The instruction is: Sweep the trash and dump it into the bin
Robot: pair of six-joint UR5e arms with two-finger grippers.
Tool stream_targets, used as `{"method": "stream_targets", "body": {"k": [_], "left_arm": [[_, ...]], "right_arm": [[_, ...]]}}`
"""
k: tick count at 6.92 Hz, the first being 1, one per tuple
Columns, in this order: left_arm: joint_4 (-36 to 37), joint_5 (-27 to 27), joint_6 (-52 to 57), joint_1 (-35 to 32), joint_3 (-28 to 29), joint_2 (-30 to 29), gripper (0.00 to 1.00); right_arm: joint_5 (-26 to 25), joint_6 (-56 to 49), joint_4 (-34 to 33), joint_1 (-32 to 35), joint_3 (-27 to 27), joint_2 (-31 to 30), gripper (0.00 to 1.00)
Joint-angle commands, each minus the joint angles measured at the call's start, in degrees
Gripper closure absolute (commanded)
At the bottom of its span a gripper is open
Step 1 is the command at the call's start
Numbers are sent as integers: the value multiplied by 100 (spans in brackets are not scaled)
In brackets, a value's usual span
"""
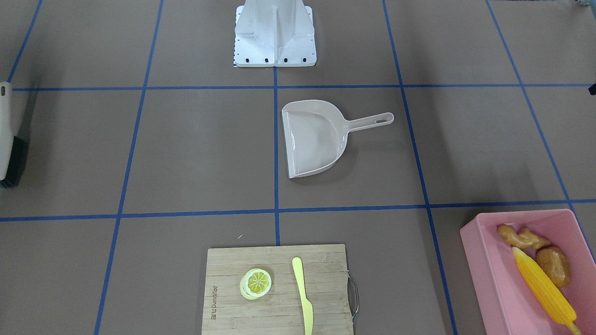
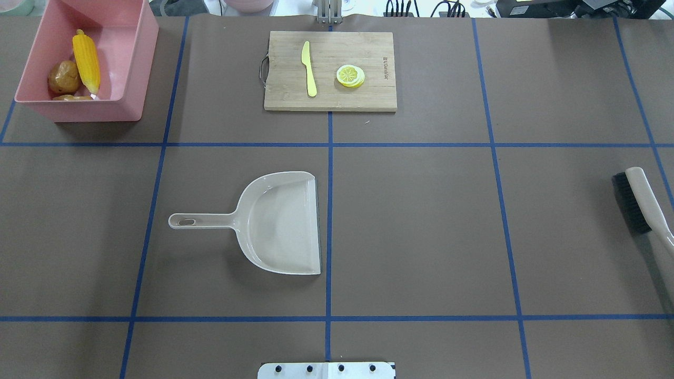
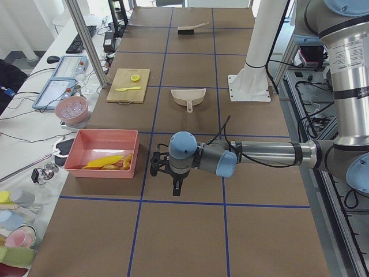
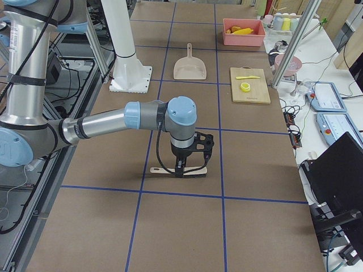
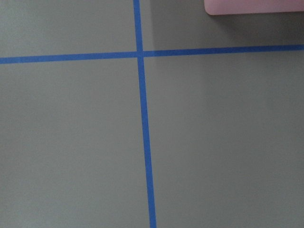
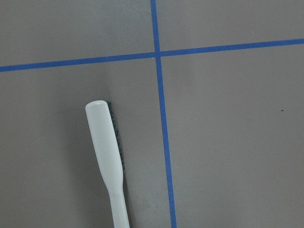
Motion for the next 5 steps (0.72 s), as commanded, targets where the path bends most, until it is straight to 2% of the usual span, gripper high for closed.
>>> {"method": "stream_targets", "body": {"k": [1, 3, 5], "left_arm": [[451, 47, 637, -256, -15, -37, 2], [416, 39, 629, -624, 2, 15, 2], [425, 39, 602, -617, 29, -28, 2]], "right_arm": [[-14, 0, 0, 0, -17, -32, 0], [-32, 9, 0, 0, -26, -14, 0], [-76, 26, 0, -9, -52, 30, 0]]}}
